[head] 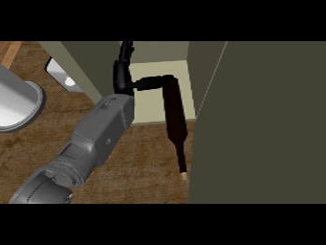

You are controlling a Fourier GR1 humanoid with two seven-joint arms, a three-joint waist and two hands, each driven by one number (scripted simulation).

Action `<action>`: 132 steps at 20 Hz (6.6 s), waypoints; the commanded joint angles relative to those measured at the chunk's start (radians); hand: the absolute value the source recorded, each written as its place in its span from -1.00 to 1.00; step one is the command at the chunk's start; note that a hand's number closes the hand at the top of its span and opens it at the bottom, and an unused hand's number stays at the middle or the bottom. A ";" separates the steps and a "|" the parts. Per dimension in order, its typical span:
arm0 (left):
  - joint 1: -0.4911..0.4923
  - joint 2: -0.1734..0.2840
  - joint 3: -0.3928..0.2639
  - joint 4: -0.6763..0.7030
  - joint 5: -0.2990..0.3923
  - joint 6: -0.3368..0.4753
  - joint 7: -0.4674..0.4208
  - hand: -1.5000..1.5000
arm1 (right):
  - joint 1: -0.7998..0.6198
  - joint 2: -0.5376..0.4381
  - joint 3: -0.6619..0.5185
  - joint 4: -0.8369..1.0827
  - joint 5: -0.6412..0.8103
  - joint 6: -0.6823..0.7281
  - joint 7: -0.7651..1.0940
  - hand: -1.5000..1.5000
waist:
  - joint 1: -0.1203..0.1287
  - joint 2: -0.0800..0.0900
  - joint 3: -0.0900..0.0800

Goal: Pick up the wine, place it into the cabinet and close the cabinet

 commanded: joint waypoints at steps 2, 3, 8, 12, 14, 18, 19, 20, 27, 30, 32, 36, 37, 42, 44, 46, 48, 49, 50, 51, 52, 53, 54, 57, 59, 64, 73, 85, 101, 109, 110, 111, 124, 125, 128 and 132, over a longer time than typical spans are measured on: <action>0.053 0.027 0.018 -0.007 0.006 -0.012 -0.069 -1.00 | 0.014 -0.009 -0.025 -0.038 -0.053 0.011 0.006 -1.00 | -0.008 0.008 -0.002; 0.041 0.003 0.031 -0.013 0.017 -0.009 -0.057 -1.00 | 0.012 0.003 -0.007 -0.028 -0.040 0.003 0.006 -1.00 | 0.001 0.003 -0.002; 0.069 0.012 0.032 -0.007 0.009 -0.048 -0.084 -1.00 | 0.021 -0.003 0.012 -0.087 -0.038 0.000 0.048 -1.00 | -0.010 0.005 -0.003; 0.056 0.026 0.024 -0.012 -0.005 -0.109 -0.071 -1.00 | 0.053 0.000 0.008 -0.050 -0.040 0.020 -0.006 -1.00 | 0.001 0.001 -0.002; 0.049 0.021 0.018 -0.012 -0.014 -0.124 -0.070 -1.00 | 0.009 0.012 0.013 -0.041 -0.025 -0.008 0.011 -1.00 | 0.005 0.001 -0.002; 0.037 0.008 0.021 -0.012 -0.014 -0.159 -0.057 -1.00 | -0.021 0.012 0.023 -0.023 -0.028 -0.012 0.035 -1.00 | 0.009 0.000 -0.003; 0.060 -0.004 0.016 -0.012 -0.019 -0.174 -0.064 -1.00 | 0.049 0.001 -0.003 -0.024 -0.058 0.019 -0.005 -1.00 | 0.015 -0.004 -0.001; 0.074 -0.004 0.004 -0.012 -0.030 -0.187 -0.079 -1.00 | 0.058 -0.006 -0.022 -0.073 -0.066 0.013 0.015 -1.00 | 0.016 -0.007 -0.001; 0.103 -0.004 0.014 -0.029 0.026 -0.241 -0.104 -1.00 | -0.007 0.010 0.007 -0.022 -0.023 -0.019 0.029 -1.00 | 0.016 -0.011 -0.002; 0.091 -0.004 0.010 -0.041 0.049 -0.271 -0.080 -1.00 | 0.056 0.004 0.031 -0.067 -0.038 -0.003 0.005 -1.00 | 0.019 -0.016 -0.002; 0.086 -0.004 -0.003 -0.042 0.080 -0.254 -0.083 -1.00 | 0.027 -0.012 0.017 -0.044 -0.071 0.001 0.029 -1.00 | 0.008 -0.015 -0.002; 0.130 -0.004 -0.064 -0.065 0.123 -0.253 -0.105 -1.00 | -0.007 0.012 0.037 -0.004 -0.028 -0.032 0.015 -1.00 | 0.009 -0.019 -0.002; 0.126 -0.004 -0.067 -0.071 0.141 -0.276 -0.095 -1.00 | -0.013 0.012 0.073 -0.061 -0.002 -0.052 0.072 -1.00 | 0.000 -0.018 -0.003; 0.199 -0.004 -0.187 -0.186 0.216 -0.243 -0.047 -1.00 | 0.036 -0.004 0.011 -0.066 -0.037 -0.035 0.037 -1.00 | 0.020 -0.029 -0.001; 0.256 -0.004 -0.271 -0.260 0.259 -0.224 -0.053 -1.00 | 0.014 0.000 0.041 -0.051 -0.003 -0.040 0.041 -1.00 | 0.020 -0.029 -0.001; 0.310 -0.004 -0.332 -0.333 0.270 -0.208 -0.041 -1.00 | 0.016 -0.012 0.014 -0.078 -0.019 -0.048 0.074 -1.00 | 0.043 -0.029 -0.001; 0.355 -0.004 -0.436 -0.464 0.324 -0.133 0.014 -1.00 | 0.108 -0.018 0.024 -0.072 -0.023 -0.010 0.008 -1.00 | 0.043 -0.032 0.000; 0.372 -0.004 -0.467 -0.510 0.333 -0.068 0.016 -1.00 | -0.001 -0.025 -0.023 -0.073 -0.027 -0.047 0.071 -1.00 | 0.051 -0.032 -0.001; 0.396 -0.004 -0.519 -0.580 0.357 -0.014 0.040 -1.00 | 0.056 0.000 0.029 -0.055 -0.005 -0.041 0.028 -1.00 | 0.052 -0.032 -0.001; 0.457 -0.004 -0.566 -0.636 0.367 0.007 0.019 -1.00 | 0.014 0.003 0.036 -0.066 0.023 -0.068 0.069 -1.00 | 0.057 -0.033 -0.001; 0.485 -0.004 -0.583 -0.668 0.357 0.032 0.004 -1.00 | 0.043 -0.019 0.003 -0.087 -0.018 -0.043 0.058 -1.00 | 0.061 -0.031 -0.001; 0.503 -0.004 -0.596 -0.691 0.340 0.029 0.007 -1.00 | 0.079 -0.024 -0.018 -0.075 -0.022 -0.024 0.005 -1.00 | 0.065 -0.030 0.000; 0.555 -0.004 -0.651 -0.769 0.362 0.094 -0.004 -1.00 | 0.028 0.009 0.039 -0.017 0.043 -0.058 0.008 -1.00 | 0.069 -0.031 -0.001; 0.611 0.009 -0.638 -0.899 0.256 0.130 0.082 -1.00 | 0.131 -0.020 -0.011 -0.096 -0.019 -0.020 -0.012 -1.00 | 0.081 -0.033 0.000; 0.687 -0.004 -0.722 -0.996 0.256 0.192 0.042 -1.00 | 0.012 0.004 0.042 -0.073 0.062 -0.087 0.077 -1.00 | 0.084 -0.033 -0.001; 0.765 0.043 -0.754 -1.239 0.196 0.254 0.160 -1.00 | 0.082 -0.028 -0.007 -0.114 -0.021 -0.033 0.044 -1.00 | 0.082 -0.032 0.000; 0.988 0.084 -0.829 -1.495 0.059 0.379 0.212 -1.00 | 0.115 -0.019 -0.001 -0.069 -0.027 -0.013 -0.023 -1.00 | 0.077 -0.029 0.000; 1.184 0.344 -0.840 -1.821 0.061 0.204 0.251 -1.00 | 0.145 -0.051 0.006 -0.096 -0.147 0.073 0.069 1.00 | 0.077 -0.030 0.000; 1.458 0.599 -0.599 -1.994 0.193 -0.047 0.159 -1.00 | 0.253 0.002 0.210 -0.144 -0.194 0.083 0.181 1.00 | 0.084 -0.032 -0.001; 1.415 0.656 -0.364 -1.971 0.356 -0.152 0.231 -1.00 | 0.212 0.012 0.546 -0.181 -0.010 0.073 0.231 1.00 | 0.071 -0.034 -0.003; 1.502 0.691 -0.339 -1.984 0.365 -0.222 0.194 -1.00 | 0.233 -0.021 0.455 -0.151 -0.089 0.121 0.168 1.00 | 0.083 -0.031 -0.001; 1.489 0.676 -0.320 -1.957 0.363 -0.224 0.178 -1.00 | 0.201 0.012 0.564 -0.136 -0.015 0.072 0.199 1.00 | 0.081 -0.032 -0.002; 1.556 0.733 -0.181 -1.937 0.426 -0.361 0.234 -1.00 | 0.040 0.009 0.865 0.012 0.185 -0.249 0.137 1.00 | 0.084 -0.036 -0.005; 1.536 0.755 -0.131 -1.933 0.463 -0.375 0.253 -1.00 | 0.033 0.009 0.859 -0.007 0.168 -0.269 0.134 1.00 | 0.084 -0.037 -0.005; 1.547 0.758 -0.124 -1.977 0.465 -0.370 0.277 -1.00 | -0.078 0.010 0.862 0.065 0.217 -0.351 0.128 1.00 | 0.093 -0.035 -0.004; 1.536 0.772 -0.073 -1.935 0.519 -0.436 0.295 -1.00 | -0.185 0.009 0.888 0.118 0.264 -0.436 0.130 1.00 | 0.097 -0.035 -0.005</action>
